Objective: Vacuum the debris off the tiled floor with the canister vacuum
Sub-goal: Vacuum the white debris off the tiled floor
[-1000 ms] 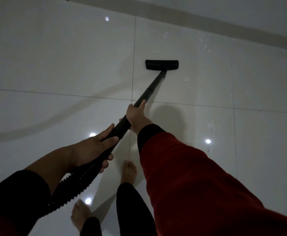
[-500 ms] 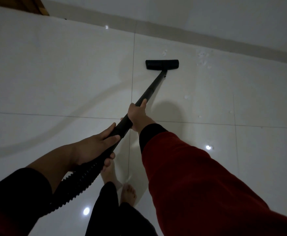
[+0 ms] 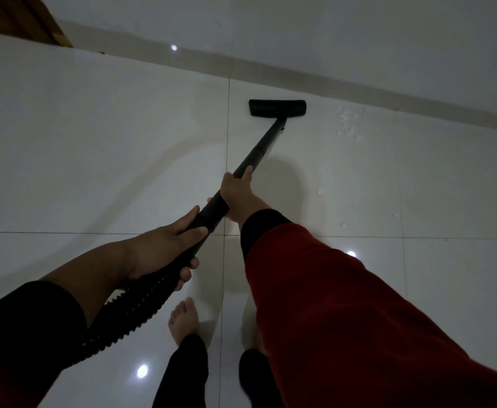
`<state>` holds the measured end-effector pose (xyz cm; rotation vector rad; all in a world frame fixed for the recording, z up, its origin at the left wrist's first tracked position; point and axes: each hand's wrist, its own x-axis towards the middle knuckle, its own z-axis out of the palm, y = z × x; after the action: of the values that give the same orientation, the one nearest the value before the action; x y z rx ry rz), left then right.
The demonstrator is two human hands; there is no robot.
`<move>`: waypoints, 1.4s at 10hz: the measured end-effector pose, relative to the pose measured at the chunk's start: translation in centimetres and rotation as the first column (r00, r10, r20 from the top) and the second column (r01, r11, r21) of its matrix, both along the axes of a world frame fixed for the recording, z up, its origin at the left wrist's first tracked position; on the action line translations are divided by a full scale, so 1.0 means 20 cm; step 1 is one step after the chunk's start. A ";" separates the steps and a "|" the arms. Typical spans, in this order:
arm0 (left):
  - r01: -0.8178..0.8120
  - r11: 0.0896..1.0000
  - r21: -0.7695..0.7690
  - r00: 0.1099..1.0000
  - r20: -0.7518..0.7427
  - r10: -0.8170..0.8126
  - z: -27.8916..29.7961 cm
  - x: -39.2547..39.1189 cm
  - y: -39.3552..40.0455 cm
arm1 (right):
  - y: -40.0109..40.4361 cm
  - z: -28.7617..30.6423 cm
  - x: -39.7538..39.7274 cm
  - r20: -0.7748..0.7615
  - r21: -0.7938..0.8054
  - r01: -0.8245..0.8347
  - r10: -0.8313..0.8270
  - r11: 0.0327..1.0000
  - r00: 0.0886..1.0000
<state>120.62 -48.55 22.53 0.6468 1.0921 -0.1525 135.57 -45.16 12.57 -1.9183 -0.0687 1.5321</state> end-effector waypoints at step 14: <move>0.042 0.997 -0.060 0.999 -0.004 -0.042 0.14 0.81 -0.21 | -0.30 0.11 0.81 0.170 -0.039 -0.068 0.074 0.997 0.983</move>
<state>136.88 -52.75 25.41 0.6160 1.0753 -0.2221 151.69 -51.24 14.79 -2.0913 -0.1904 1.4179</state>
